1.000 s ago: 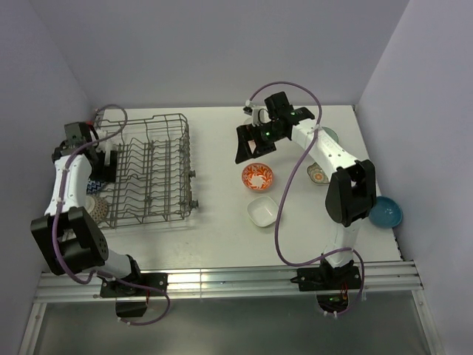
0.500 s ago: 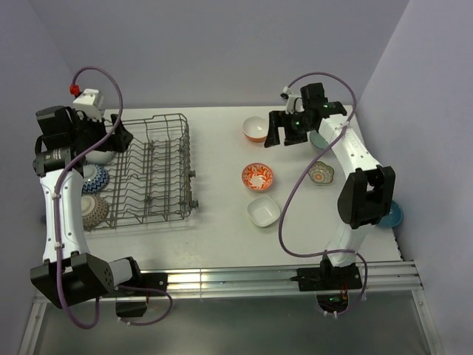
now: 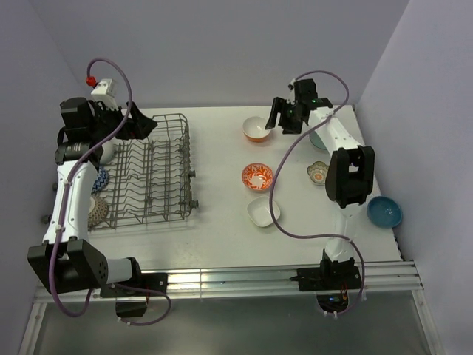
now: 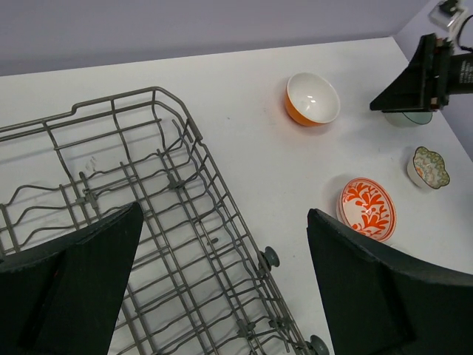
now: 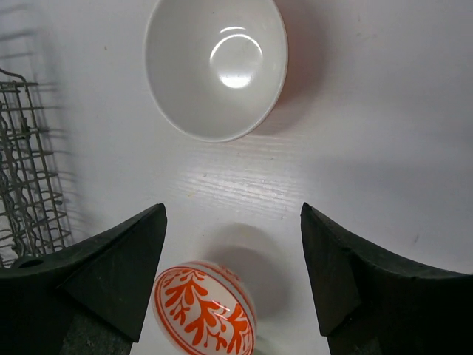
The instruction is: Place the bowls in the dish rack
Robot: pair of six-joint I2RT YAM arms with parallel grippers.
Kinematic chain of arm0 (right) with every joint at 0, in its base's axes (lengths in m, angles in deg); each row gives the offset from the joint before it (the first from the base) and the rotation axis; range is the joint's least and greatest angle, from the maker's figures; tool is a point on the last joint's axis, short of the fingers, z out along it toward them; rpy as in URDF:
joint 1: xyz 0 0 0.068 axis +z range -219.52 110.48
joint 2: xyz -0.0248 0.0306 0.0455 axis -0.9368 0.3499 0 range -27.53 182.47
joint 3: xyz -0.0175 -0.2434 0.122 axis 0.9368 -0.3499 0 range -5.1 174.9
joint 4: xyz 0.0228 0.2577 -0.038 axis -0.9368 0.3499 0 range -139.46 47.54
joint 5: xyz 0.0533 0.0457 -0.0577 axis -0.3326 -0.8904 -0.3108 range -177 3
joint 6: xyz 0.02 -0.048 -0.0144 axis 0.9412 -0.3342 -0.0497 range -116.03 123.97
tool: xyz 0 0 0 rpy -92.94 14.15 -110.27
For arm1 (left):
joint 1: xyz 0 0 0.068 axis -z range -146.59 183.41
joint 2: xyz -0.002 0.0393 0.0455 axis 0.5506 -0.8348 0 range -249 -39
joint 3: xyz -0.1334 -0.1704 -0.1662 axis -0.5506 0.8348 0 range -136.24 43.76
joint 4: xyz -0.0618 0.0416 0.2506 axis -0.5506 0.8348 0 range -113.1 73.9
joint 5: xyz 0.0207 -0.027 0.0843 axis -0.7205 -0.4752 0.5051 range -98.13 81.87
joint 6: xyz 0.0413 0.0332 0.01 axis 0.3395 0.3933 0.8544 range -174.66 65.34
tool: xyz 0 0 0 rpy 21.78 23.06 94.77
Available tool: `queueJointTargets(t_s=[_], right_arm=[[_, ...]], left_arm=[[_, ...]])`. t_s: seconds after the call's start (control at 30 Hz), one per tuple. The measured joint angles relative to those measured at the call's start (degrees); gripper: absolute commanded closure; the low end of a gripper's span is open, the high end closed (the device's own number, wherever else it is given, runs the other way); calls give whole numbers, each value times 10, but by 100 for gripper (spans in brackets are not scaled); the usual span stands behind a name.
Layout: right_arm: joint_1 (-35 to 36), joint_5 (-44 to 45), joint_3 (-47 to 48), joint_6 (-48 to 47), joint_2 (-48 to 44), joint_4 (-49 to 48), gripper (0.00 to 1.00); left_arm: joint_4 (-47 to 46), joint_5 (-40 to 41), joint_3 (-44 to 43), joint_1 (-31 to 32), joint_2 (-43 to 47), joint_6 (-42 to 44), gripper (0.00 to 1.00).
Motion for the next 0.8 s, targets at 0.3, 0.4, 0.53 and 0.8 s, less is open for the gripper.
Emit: queueJointTargets(t_s=[0.3, 0.4, 0.53, 0.8], right_arm=[[22, -66, -83, -51, 7, -1, 16], [30, -87, -120, -90, -7, 11, 14], [32, -107, -158, -148, -41, 31, 13], [32, -114, -187, -205, -61, 52, 21]], left_arm=[[-10, 0, 9, 6, -2, 1, 2], [-6, -1, 14, 6, -3, 3, 2], [-3, -13, 14, 6, -4, 8, 3], [-3, -28, 14, 15, -12, 10, 4]])
